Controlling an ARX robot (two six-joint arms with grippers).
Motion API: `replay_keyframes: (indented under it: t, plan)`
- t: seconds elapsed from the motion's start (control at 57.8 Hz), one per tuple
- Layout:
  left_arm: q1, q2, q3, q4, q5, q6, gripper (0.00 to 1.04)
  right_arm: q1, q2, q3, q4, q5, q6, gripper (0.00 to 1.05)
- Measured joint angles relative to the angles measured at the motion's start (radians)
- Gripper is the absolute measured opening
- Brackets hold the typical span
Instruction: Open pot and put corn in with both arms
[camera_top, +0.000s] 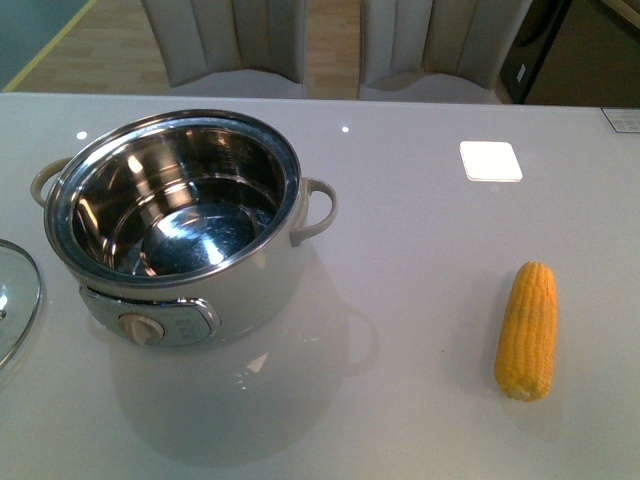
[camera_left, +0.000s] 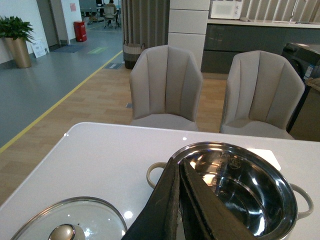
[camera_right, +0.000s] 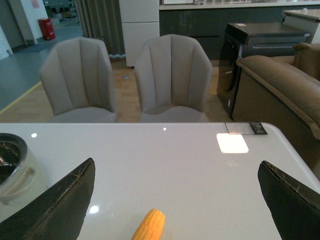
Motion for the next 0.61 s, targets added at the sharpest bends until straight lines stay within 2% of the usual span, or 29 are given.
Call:
replay_keyframes:
  t: [0.069,0.104,0.605]
  plan:
    - [0.000,-0.002,0.000,0.000,0.000,0.000,0.03,0.000,0.000,0.000,0.000,0.000,0.000,0.96]
    - [0.000,-0.002,0.000,0.000,0.000,0.000,0.07,0.000,0.000,0.000,0.000,0.000,0.000,0.96]
    - [0.000,-0.002,0.000,0.000,0.000,0.000,0.98,0.000,0.000,0.000,0.000,0.000,0.000,0.96]
